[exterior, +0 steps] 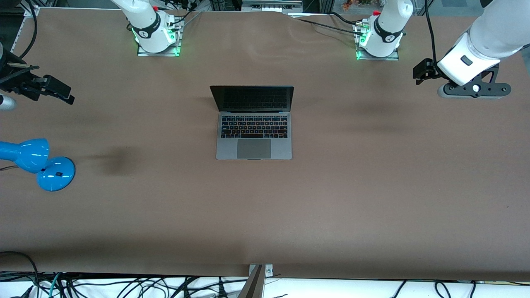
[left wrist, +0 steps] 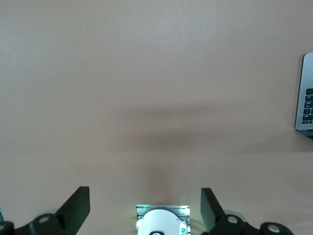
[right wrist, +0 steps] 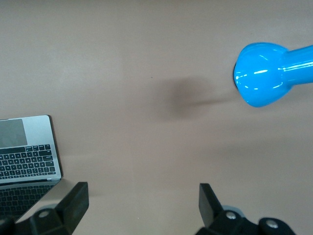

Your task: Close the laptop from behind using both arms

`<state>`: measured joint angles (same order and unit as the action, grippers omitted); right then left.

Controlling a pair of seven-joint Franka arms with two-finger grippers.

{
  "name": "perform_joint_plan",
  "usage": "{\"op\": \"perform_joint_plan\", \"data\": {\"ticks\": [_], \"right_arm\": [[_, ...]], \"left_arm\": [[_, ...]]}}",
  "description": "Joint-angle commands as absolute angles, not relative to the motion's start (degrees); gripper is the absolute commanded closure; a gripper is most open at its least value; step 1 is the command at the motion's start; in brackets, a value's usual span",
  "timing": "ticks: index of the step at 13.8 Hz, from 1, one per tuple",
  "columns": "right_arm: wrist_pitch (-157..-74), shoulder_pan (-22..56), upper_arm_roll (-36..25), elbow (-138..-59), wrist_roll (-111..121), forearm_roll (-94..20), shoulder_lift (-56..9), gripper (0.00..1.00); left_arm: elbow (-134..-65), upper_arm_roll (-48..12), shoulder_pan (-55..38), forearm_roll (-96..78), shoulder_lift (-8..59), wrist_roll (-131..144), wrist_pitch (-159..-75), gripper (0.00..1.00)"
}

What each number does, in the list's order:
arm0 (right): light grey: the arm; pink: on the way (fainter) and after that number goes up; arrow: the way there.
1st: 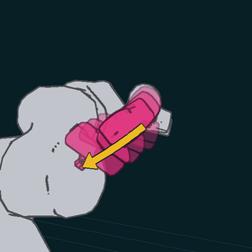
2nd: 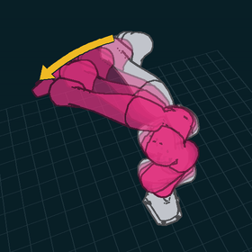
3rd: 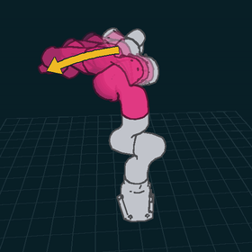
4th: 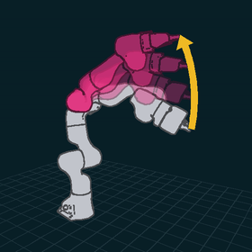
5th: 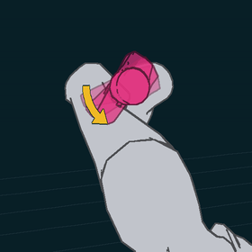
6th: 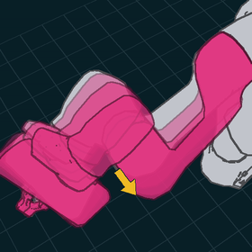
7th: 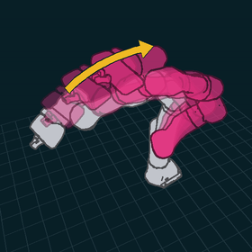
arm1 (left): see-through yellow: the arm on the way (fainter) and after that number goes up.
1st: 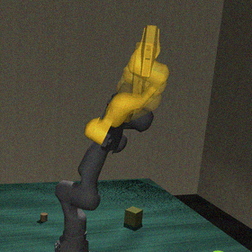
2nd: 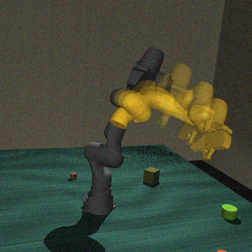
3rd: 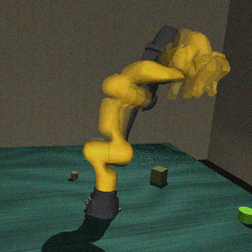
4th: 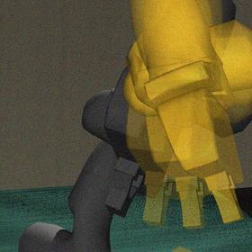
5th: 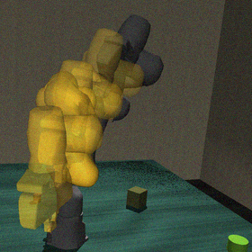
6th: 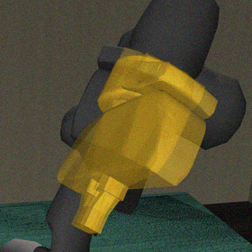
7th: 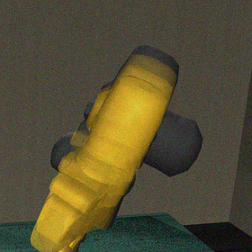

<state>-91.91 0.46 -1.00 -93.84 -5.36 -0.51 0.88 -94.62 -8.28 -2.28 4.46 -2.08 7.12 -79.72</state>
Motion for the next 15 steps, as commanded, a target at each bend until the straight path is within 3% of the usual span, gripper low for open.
{"op": "perform_joint_plan", "data": {"ticks": [1, 15], "right_arm": [[-92.29, 0.79, -1.41, -93.78, -5.98, -1.49, 0.97, 0.00], [-92.20, 0.70, -1.41, -93.78, -5.71, -1.49, 0.97, 0.00]], "left_arm": [[-94.75, -7.65, -2.64, 4.48, -1.76, 6.50, -80.16, 0.00], [-96.59, -9.57, -2.64, 0.10, -3.95, 6.68, -82.44, 0.00]]}}
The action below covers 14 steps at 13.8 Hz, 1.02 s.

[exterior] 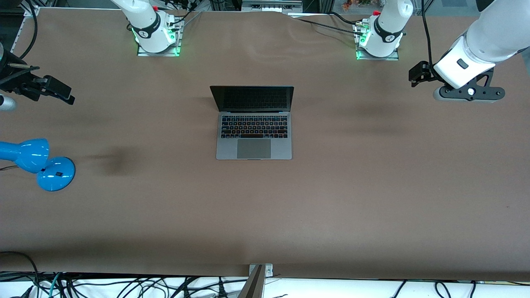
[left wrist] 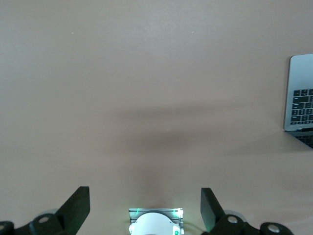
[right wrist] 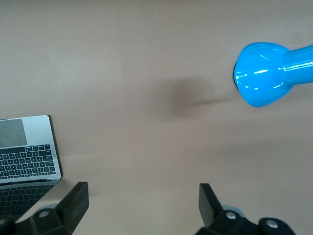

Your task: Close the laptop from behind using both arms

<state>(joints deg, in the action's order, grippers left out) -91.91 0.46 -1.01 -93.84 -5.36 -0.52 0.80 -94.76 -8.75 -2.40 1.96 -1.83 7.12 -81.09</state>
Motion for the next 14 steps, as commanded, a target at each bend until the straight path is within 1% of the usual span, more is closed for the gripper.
{"op": "perform_joint_plan", "data": {"ticks": [1, 3, 6, 9, 11, 14], "right_arm": [[-92.20, 0.70, -1.41, -93.78, -5.71, -1.49, 0.97, 0.00], [-92.11, 0.70, -1.41, -93.78, -5.80, -1.49, 0.97, 0.00], [-92.11, 0.70, -1.41, -93.78, -5.80, -1.49, 0.97, 0.00], [-92.11, 0.70, -1.41, -93.78, -5.71, -1.49, 0.97, 0.00], [-92.11, 0.70, -1.41, -93.78, -5.71, -1.49, 0.97, 0.00], [-92.02, 0.70, -1.41, -93.78, -5.71, -1.49, 0.97, 0.00]], "left_arm": [[-97.98, -9.84, -2.29, 0.00, -5.00, 6.68, -83.31, 0.00], [-100.45, -10.28, -2.37, -1.75, -7.81, 6.77, -85.07, 0.00], [-99.76, -12.30, -2.63, -2.81, -8.35, 9.91, -85.17, 0.00], [-99.84, -16.59, -2.72, -5.45, -7.39, 16.06, -84.55, 0.00], [-99.58, -20.64, -2.72, -5.45, -6.16, 21.25, -84.72, 0.00], [-98.79, -23.11, -2.90, -5.62, -4.93, 22.94, -85.08, 0.00]]}}
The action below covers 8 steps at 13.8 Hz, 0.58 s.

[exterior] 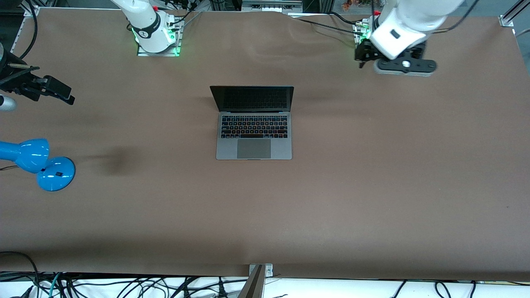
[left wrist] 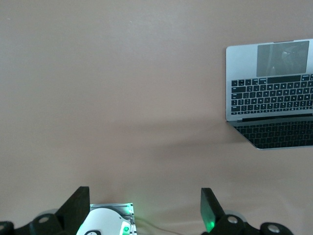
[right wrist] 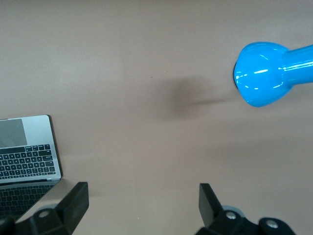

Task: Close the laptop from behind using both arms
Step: 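Move the left gripper and the right gripper toward the laptop screen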

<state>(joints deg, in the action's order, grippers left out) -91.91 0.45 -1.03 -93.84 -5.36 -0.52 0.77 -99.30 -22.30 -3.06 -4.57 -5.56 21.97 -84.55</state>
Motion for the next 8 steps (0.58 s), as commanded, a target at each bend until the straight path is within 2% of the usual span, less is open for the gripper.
{"op": "perform_joint_plan", "data": {"ticks": [1, 5, 8], "right_arm": [[-91.93, 0.70, -1.41, -93.78, -5.63, -1.49, 0.97, 0.00], [-91.32, 0.79, -1.41, -93.78, -5.54, -1.58, 0.97, 0.00], [-87.91, 0.97, 0.25, -93.78, -4.92, -1.50, 0.88, 0.00]], "left_arm": [[-98.70, -24.16, -2.90, -6.93, -4.75, 24.51, -85.17, 0.00], [-98.09, -26.71, -2.99, -14.14, -1.86, 28.99, -85.08, 0.00], [-97.82, -32.06, -2.99, -14.50, 1.13, 37.33, -85.17, 0.00]]}}
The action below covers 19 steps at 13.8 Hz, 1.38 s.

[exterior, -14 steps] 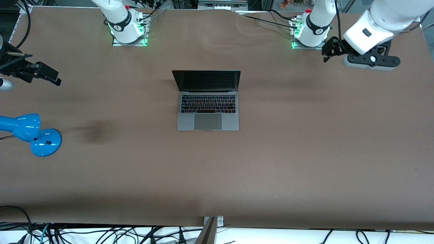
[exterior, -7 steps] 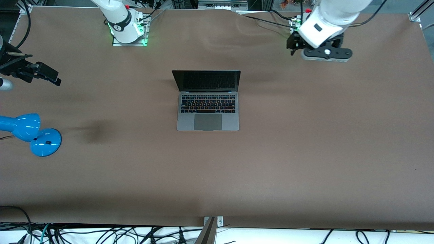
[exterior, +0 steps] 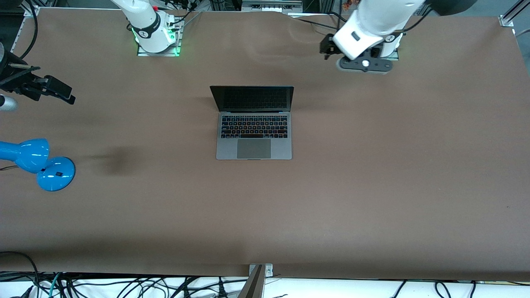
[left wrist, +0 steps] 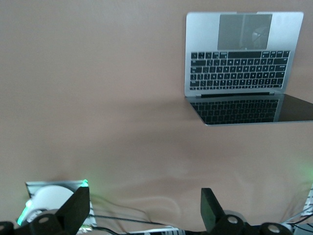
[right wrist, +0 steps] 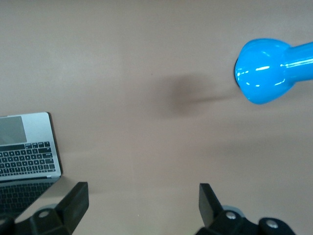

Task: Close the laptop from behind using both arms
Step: 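Move the left gripper and the right gripper toward the laptop screen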

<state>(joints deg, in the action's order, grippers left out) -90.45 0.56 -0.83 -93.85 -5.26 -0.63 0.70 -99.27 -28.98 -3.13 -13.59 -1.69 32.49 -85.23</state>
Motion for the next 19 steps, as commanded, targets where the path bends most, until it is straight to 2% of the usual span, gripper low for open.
{"op": "perform_joint_plan", "data": {"ticks": [1, 6, 7, 8, 9, 10, 11, 12, 15, 16, 17, 18, 19], "right_arm": [[-86.41, 1.05, 1.57, -93.87, -4.83, -1.49, 0.79, 0.00], [-75.60, 1.67, 10.87, -94.13, -5.10, -1.85, -1.67, 0.00], [-75.41, 1.67, 13.42, -94.48, -5.79, -1.93, -2.37, 0.00], [-75.67, 1.67, 16.23, -95.44, -6.06, -1.93, -2.37, 0.00], [-76.46, 1.67, 18.35, -96.67, -6.06, -1.93, -2.46, 0.00], [-78.03, 1.67, 20.46, -98.25, -6.33, -2.11, -2.37, 0.00], [-79.96, 1.67, 22.31, -100.26, -7.98, -3.68, -2.20, 0.00], [-82.42, 1.67, 23.80, -102.28, -11.39, -5.61, -1.76, 0.00], [-90.85, 1.67, 31.96, -108.17, -25.80, -6.68, -1.76, 0.01], [-94.53, 1.67, 34.52, -110.80, -28.71, -6.77, -1.67, 0.08], [-97.88, 1.67, 36.98, -112.92, -31.79, -6.77, -1.58, 0.22], [-100.69, 1.67, 39.09, -114.68, -33.99, -6.85, -1.67, 0.66], [-102.64, 1.67, 40.50, -115.92, -34.71, -6.86, -2.19, 1.00]], "left_arm": [[-97.30, -33.30, -3.08, -15.72, 2.80, 38.05, -85.17, 0.00], [-97.12, -36.65, -7.11, -18.19, 11.05, 46.56, -89.38, 0.01], [-96.86, -36.74, -7.64, -18.37, 12.47, 47.63, -89.47, 0.06], [-96.68, -37.00, -8.86, -18.80, 13.35, 48.25, -89.65, 0.19], [-96.77, -37.09, -9.49, -18.98, 13.53, 49.30, -90.43, 0.38], [-96.77, -37.18, -9.58, -18.98, 14.06, 50.18, -90.53, 0.69], [-96.77, -37.26, -9.58, -20.20, 14.41, 51.93, -90.70, 0.96], [-96.85, -37.35, -9.58, -21.00, 14.68, 53.34, -91.66, 1.00], [-97.03, -37.35, -9.49, -21.36, 17.39, 53.70, -92.20, 1.00], [-97.12, -37.35, -9.49, -21.36, 18.01, 53.70, -92.28, 1.00], [-97.38, -37.27, -9.49, -21.10, 18.37, 53.61, -92.46, 1.00], [-97.64, -37.27, -9.49, -21.01, 18.46, 53.61, -92.90, 1.00], [-97.91, -37.27, -9.58, -20.66, 18.54, 53.53, -93.77, 1.00]]}}
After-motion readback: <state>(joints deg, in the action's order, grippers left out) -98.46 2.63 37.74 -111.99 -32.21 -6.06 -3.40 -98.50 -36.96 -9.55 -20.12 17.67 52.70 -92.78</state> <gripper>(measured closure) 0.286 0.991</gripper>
